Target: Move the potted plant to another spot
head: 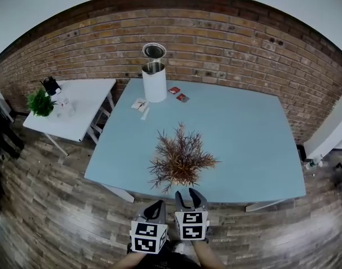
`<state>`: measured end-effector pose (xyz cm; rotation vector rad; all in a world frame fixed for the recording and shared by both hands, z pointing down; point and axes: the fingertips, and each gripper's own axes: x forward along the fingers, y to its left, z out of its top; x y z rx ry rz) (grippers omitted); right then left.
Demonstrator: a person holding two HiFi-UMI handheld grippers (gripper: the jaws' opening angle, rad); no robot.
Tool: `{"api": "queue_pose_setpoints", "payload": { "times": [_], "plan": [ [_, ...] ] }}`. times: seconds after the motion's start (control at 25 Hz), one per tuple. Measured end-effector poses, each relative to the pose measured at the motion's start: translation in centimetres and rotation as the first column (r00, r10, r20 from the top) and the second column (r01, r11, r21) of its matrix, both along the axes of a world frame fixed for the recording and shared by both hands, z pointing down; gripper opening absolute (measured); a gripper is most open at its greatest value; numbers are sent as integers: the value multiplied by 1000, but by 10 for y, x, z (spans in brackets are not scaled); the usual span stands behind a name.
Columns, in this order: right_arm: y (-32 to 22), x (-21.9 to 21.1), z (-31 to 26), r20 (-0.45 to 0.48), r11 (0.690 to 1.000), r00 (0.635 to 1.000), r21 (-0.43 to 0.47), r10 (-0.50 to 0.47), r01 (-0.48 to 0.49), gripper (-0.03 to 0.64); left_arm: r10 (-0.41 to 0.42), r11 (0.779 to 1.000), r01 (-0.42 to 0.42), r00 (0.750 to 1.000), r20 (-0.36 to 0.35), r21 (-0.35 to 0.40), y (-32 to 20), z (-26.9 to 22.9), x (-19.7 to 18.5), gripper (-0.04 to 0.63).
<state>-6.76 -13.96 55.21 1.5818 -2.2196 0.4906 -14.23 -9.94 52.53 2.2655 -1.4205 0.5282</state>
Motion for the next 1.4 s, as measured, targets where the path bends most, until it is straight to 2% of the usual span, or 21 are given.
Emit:
{"api": "queue_pose_setpoints", "payload": {
  "times": [0.44,0.76,1.4],
  "plan": [
    [-33,-1,20,-32,998,998,-34,45,-46,285,72,997,-72,997,-7,17,-23,-7,1,-2],
    [-49,-8,36,-54,995,996,-60,71,-74,394,80,997,-80,997,-10,6,-30,-2,-7,-2],
    [-80,-4,57,-87,986,985,-75,146,-152,460,112,994,-111,993,-27,14,-49,-2,-13,-2]
  ]
}}
